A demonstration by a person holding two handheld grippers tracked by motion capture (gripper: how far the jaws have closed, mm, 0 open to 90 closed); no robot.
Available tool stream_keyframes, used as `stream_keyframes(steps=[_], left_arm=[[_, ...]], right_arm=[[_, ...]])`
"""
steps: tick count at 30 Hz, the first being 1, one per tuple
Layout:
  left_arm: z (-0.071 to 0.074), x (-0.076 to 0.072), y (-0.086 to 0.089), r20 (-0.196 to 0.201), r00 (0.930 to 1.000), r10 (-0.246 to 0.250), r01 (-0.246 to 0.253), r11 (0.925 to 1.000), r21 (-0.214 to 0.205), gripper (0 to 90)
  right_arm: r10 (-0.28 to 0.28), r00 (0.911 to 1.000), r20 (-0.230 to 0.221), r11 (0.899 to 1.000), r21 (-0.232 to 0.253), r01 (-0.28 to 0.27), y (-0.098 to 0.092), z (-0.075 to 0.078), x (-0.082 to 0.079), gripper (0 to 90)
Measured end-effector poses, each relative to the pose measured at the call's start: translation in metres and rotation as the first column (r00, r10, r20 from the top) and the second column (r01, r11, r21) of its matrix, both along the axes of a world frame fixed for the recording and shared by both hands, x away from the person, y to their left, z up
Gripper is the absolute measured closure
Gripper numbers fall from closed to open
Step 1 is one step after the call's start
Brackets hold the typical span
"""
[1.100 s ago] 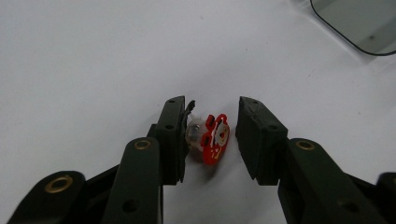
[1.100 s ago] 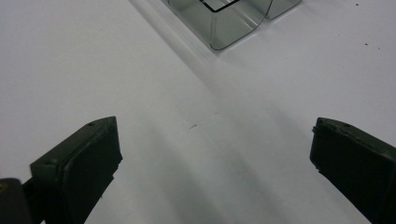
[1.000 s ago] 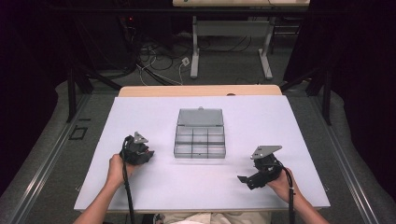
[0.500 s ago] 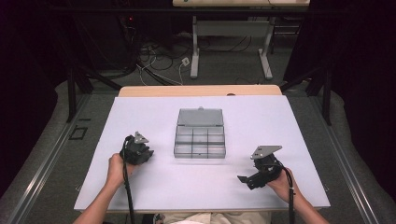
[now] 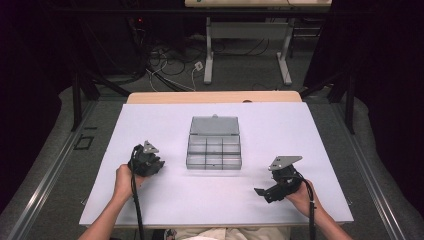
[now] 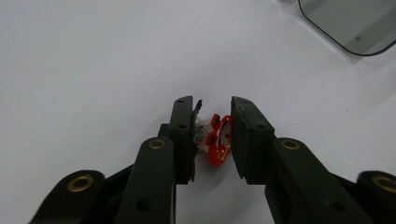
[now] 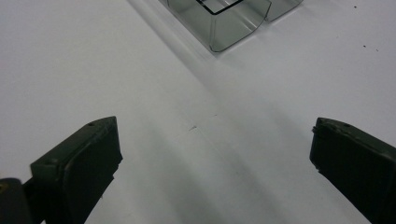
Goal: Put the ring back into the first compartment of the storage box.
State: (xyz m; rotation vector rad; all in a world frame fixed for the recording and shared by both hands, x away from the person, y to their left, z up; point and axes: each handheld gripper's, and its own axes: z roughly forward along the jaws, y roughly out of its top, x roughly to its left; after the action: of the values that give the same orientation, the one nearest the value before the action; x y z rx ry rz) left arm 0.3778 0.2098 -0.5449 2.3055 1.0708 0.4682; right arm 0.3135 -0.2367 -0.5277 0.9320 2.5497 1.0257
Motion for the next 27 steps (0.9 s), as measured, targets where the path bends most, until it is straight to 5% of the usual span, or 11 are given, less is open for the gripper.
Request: stream_keyframes(steps=[27], left_arm=[[0.015,-0.007,-0.007,0.049,0.9986,-0.022,0.022,0.9997,-0.003,70.8]], right_arm=[[-0.008,1.0,0.005,1.0,-0.013,0.008,0.0,-0.001,0.001,1.6]])
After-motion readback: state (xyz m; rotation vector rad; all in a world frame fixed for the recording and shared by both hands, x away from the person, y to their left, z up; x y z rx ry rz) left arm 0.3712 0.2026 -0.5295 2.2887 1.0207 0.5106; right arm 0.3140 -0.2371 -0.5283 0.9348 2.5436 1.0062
